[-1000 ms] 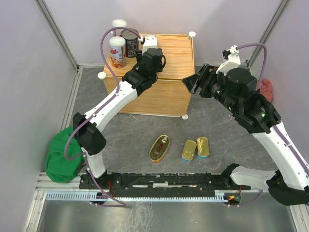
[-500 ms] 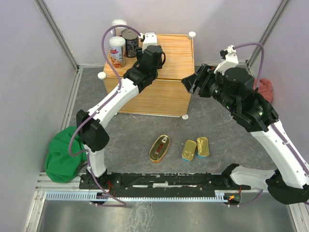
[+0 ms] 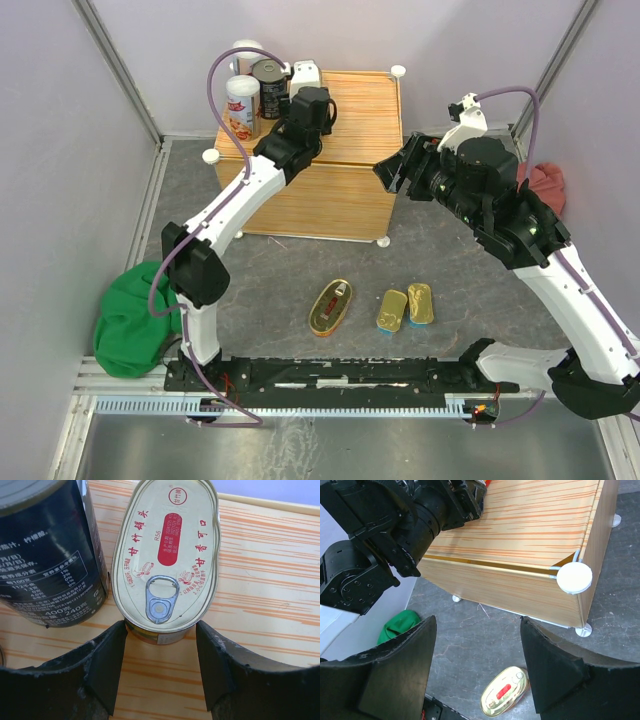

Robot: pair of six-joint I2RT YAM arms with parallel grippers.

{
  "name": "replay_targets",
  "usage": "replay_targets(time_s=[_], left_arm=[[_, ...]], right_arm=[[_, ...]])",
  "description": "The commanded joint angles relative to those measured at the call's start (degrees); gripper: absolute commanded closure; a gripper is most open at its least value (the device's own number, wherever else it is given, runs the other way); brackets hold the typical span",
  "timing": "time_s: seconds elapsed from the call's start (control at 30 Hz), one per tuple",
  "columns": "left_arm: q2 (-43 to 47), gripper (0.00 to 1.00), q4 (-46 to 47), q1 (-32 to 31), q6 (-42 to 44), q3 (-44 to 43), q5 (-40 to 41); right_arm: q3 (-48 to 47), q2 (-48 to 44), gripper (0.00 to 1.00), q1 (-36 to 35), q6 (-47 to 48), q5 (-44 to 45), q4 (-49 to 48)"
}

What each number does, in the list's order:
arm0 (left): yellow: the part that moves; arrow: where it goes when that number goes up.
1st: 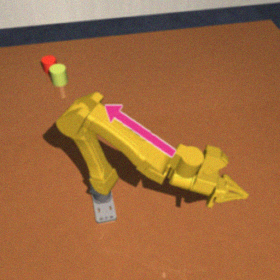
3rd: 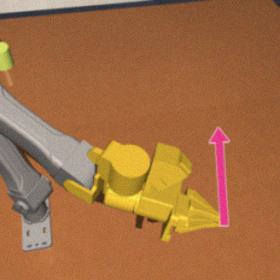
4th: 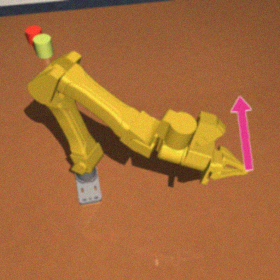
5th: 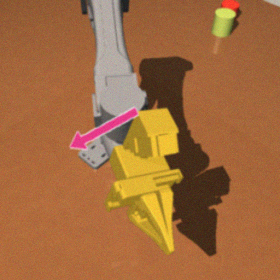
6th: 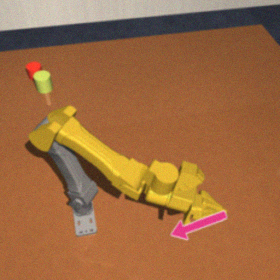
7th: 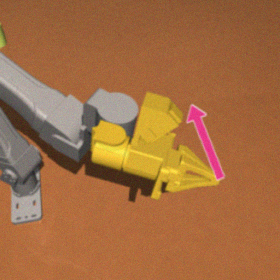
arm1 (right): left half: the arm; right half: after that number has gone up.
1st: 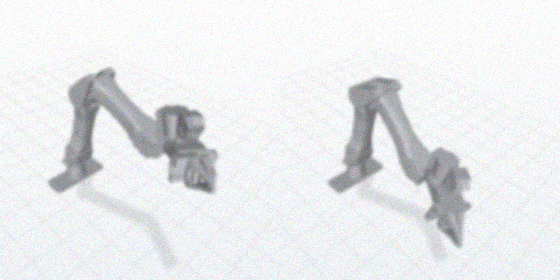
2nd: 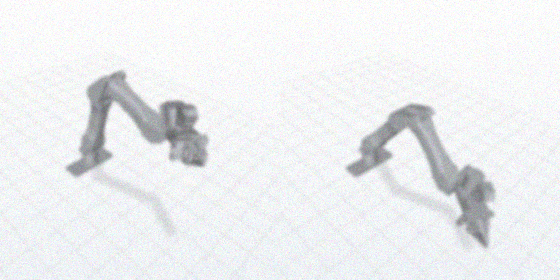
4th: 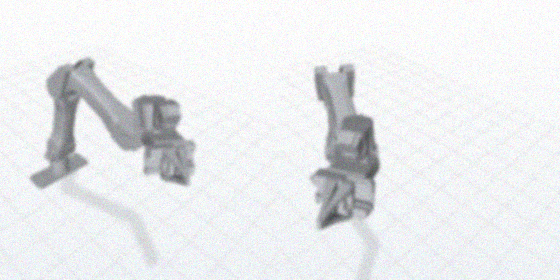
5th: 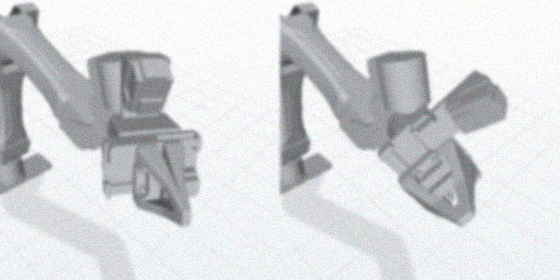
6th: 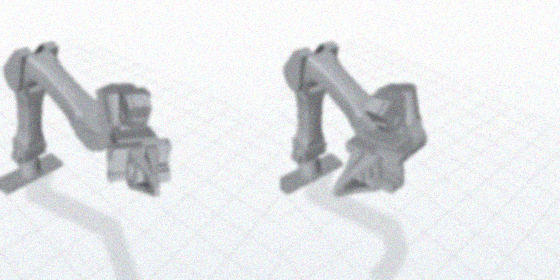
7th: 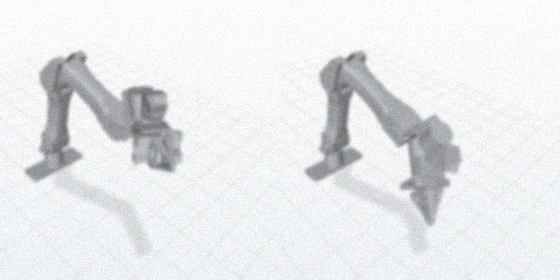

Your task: Place and organize the canned foods onto the counter

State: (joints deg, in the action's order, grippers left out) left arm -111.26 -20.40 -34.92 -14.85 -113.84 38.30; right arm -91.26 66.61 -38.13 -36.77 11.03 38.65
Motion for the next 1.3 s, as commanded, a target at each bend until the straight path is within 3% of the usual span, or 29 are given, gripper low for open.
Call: replay_targets(time_s=[0.0, 0.63, 0.9, 1.27], left_arm=[[-1.1, 0.36, 2.1, 1.6, 1.6, -2.4, -0.7], [-3.3, 0.35, 0.7, 2.7, 1.7, -5.8, -2.9], [-2.2, 0.15, -0.1, 2.7, 0.4, -6.1, -5.1], [2.8, 0.13, -2.4, 0.8, 0.0, -4.6, -8.9]], right_arm=[[-0.8, -0.4, 0.24, 0.2, 1.1, 1.1, 0.1], [-0.1, -1.6, 0.24, 0.2, 1.2, 0.6, 1.6], [-0.4, -1.4, 0.24, 0.2, 1.9, 0.7, 2.2], [-1.2, -1.9, 0.24, 0.2, 2.1, 0.7, 3.2]])
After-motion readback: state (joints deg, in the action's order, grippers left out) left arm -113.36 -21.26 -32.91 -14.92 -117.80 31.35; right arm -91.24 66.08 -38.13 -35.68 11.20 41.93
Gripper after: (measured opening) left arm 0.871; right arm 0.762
